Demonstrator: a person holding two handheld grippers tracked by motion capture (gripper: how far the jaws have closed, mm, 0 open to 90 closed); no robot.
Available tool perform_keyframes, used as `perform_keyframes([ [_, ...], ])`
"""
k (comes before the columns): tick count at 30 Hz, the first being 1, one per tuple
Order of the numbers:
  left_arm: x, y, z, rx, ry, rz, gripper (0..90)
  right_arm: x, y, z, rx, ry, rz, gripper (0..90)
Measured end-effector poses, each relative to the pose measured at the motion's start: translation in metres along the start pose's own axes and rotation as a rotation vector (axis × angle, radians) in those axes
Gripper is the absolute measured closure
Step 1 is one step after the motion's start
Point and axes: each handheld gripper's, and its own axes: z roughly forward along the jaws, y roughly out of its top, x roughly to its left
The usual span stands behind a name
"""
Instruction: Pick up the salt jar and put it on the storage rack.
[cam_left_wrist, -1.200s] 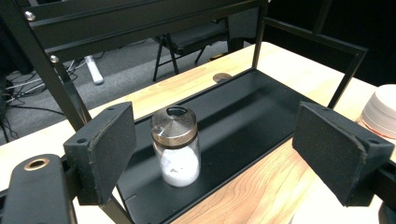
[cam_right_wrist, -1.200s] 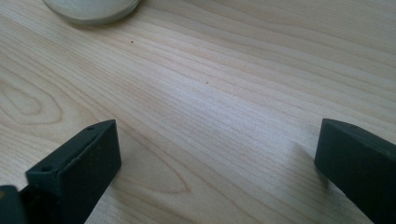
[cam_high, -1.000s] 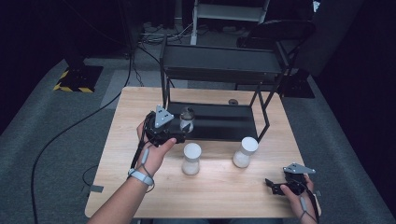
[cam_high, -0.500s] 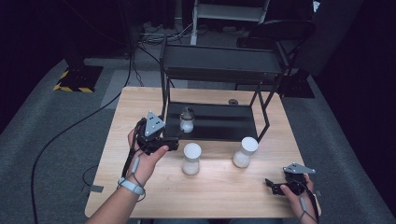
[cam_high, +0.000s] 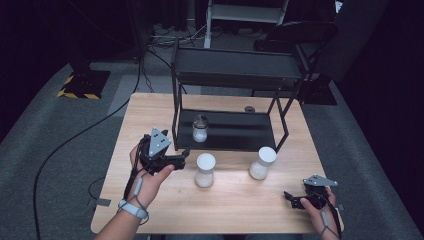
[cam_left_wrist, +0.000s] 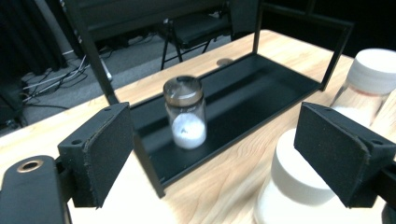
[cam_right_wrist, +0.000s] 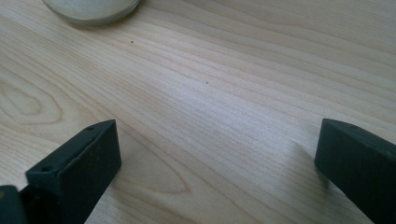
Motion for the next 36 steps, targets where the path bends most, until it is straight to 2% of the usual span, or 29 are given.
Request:
perform_keyframes([
  [18,0.001,-0.030,-0.009,0.049,0.043,-0.004,11.6,0.000,0.000,0.000,0.000,0.001,0.000,0.2],
  [25,0.006,-0.040,-0.010,0.067,0.070,-0.012,11.6,0.000,0.000,0.000,0.000,0.001,0.000,0.1],
  [29,0.006,-0.045,-0.011,0.081,0.077,0.000,11.5,-0.001,0.000,0.000,0.000,0.002,0.000,0.1],
  [36,0.009,-0.055,-0.006,0.107,0.073,-0.033,11.4,-0.001,0.000,0.000,0.000,0.003,0.000,0.1],
])
